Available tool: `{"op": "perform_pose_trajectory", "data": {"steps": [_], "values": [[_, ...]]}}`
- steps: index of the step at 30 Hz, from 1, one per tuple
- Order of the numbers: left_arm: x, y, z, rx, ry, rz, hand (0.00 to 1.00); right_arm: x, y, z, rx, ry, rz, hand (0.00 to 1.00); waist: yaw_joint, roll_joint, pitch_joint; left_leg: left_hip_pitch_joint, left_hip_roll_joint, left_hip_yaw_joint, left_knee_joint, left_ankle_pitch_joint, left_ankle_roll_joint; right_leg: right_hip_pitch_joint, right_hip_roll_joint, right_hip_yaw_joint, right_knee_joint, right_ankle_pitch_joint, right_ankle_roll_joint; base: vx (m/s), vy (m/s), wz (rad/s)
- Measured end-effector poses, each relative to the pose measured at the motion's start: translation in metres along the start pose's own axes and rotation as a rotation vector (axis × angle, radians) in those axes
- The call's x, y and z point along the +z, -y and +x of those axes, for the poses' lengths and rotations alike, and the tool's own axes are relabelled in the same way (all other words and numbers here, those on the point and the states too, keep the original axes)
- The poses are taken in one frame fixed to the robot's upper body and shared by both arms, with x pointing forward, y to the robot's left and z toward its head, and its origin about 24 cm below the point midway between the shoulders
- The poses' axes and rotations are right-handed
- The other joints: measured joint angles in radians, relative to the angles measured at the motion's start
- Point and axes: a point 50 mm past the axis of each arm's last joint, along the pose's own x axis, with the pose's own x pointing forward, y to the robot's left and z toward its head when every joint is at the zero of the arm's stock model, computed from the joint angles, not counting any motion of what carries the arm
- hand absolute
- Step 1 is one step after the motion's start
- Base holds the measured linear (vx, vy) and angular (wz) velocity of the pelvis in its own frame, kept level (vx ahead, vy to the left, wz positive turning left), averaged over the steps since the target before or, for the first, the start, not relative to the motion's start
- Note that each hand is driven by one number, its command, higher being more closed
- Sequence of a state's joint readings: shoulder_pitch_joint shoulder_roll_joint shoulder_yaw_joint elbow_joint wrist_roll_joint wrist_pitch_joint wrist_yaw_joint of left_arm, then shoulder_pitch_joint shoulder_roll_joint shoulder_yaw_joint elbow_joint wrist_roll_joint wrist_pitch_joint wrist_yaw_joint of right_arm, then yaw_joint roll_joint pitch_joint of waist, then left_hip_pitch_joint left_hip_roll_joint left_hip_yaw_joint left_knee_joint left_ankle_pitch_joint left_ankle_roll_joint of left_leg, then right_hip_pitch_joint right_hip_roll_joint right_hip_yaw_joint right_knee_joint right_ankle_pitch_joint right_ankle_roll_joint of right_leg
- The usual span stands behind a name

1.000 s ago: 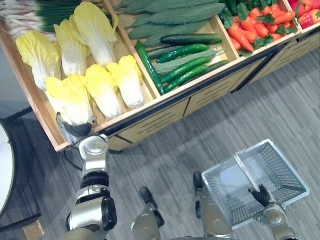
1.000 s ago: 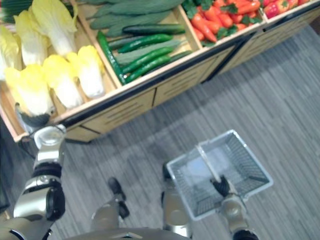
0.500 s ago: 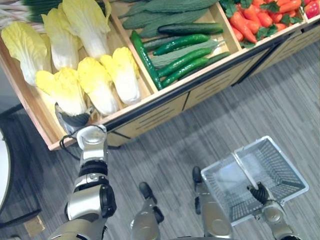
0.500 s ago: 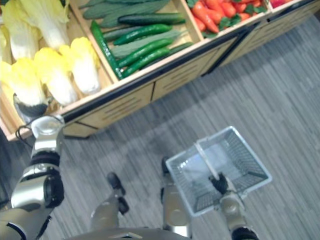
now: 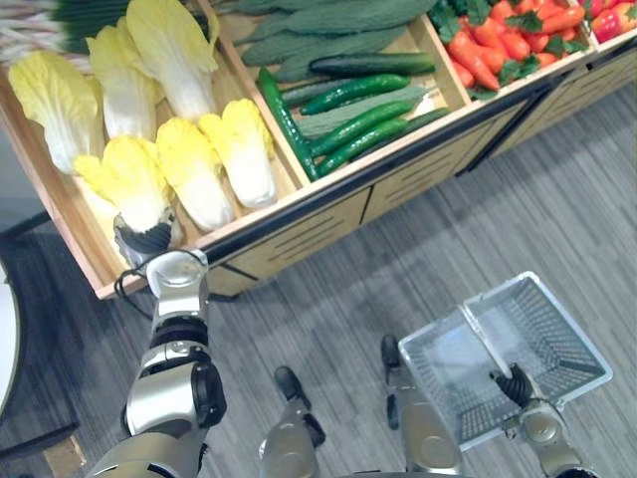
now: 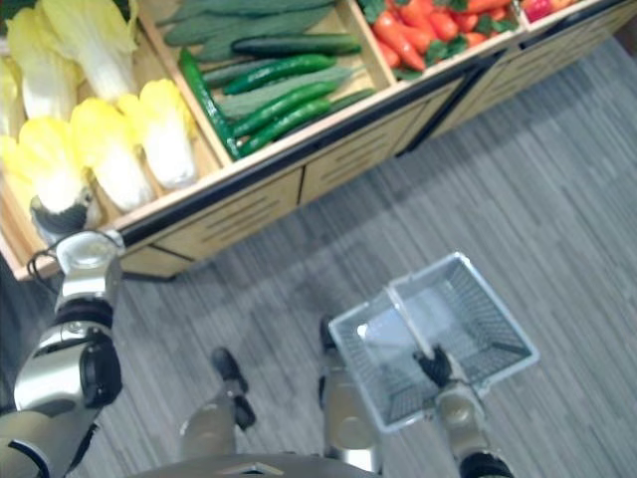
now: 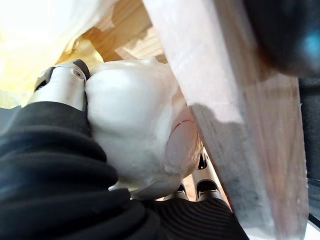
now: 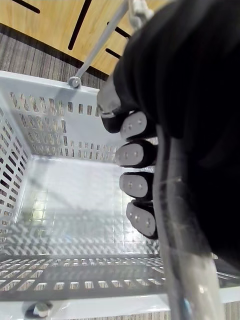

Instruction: Pick vegetable in the basket

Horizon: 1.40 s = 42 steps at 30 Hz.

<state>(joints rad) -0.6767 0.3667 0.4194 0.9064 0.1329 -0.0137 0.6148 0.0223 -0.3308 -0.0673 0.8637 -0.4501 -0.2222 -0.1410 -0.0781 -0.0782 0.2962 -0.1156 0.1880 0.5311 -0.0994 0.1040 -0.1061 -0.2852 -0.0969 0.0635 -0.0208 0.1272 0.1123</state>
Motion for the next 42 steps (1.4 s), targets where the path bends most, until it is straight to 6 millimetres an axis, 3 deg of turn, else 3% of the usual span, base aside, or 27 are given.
{"op": "perform_pose_trajectory", "data": {"steps": [4,11,14,18,24,28,33,38,42], "values": [[0.001,0.005,-0.010,-0.006,0.015,-0.097,1.00,-0.004,-0.001,-0.001,0.005,-0.022,0.002,1.00,-0.001,0.000,0.000,0.004,-0.004,-0.020,-0.002,0.003,0.002,0.015,-0.005,-0.014,-0.001,0.000,0.000,-0.03,-0.011,0.12],[-0.014,0.010,-0.050,0.036,-0.024,-0.327,1.00,-0.014,-0.010,-0.005,0.009,-0.088,0.053,1.00,0.000,0.001,-0.002,0.034,-0.015,-0.056,-0.001,0.004,0.005,0.071,-0.013,-0.056,-0.010,-0.002,0.001,0.00,-0.004,0.14],[-0.029,0.005,-0.061,0.064,-0.080,-0.358,1.00,-0.017,-0.010,-0.006,0.007,-0.102,0.066,1.00,0.000,0.002,-0.003,0.036,-0.018,-0.070,-0.003,0.008,0.009,0.080,-0.017,-0.064,-0.009,-0.002,0.001,0.00,-0.001,0.12],[-0.029,-0.005,-0.070,0.107,-0.062,-0.397,1.00,-0.025,-0.014,-0.011,0.023,-0.134,0.072,1.00,0.004,0.002,-0.015,0.052,-0.019,-0.083,-0.003,0.008,0.007,0.106,-0.021,-0.078,-0.009,-0.006,0.005,-0.01,0.000,0.11],[-0.002,-0.023,-0.076,0.174,0.050,-0.516,1.00,-0.042,-0.024,-0.023,0.039,-0.206,0.100,1.00,0.010,-0.001,-0.066,0.069,-0.025,-0.107,-0.003,0.006,0.006,0.139,-0.031,-0.098,-0.010,-0.010,0.010,0.00,0.010,0.12],[0.018,-0.026,-0.089,0.124,0.178,-0.518,1.00,-0.050,-0.026,-0.029,0.050,-0.235,0.096,1.00,0.016,0.002,-0.111,0.073,-0.025,-0.111,-0.004,0.004,0.002,0.146,-0.033,-0.102,-0.010,-0.012,0.013,0.00,0.008,0.03],[0.031,-0.004,-0.109,-0.110,0.332,-0.418,1.00,-0.052,-0.012,-0.027,0.044,-0.222,0.059,1.00,0.025,0.012,-0.148,0.092,-0.028,-0.099,-0.004,0.003,0.001,0.155,-0.034,-0.086,-0.012,-0.021,0.018,-0.01,0.004,-0.07],[0.037,0.005,-0.130,-0.354,0.470,-0.367,1.00,-0.041,0.028,-0.013,-0.012,-0.153,-0.039,1.00,0.025,0.031,-0.175,0.125,-0.029,-0.041,-0.005,-0.004,-0.006,0.150,-0.029,-0.025,-0.014,-0.012,0.032,0.00,0.002,-0.30],[0.024,0.012,-0.149,-0.564,0.535,-0.258,1.00,-0.025,0.063,-0.004,-0.069,-0.064,-0.163,1.00,0.024,0.046,-0.205,0.176,-0.027,0.040,-0.005,-0.024,-0.015,0.150,-0.017,0.052,-0.013,-0.004,0.044,0.03,-0.003,-0.56]]}}
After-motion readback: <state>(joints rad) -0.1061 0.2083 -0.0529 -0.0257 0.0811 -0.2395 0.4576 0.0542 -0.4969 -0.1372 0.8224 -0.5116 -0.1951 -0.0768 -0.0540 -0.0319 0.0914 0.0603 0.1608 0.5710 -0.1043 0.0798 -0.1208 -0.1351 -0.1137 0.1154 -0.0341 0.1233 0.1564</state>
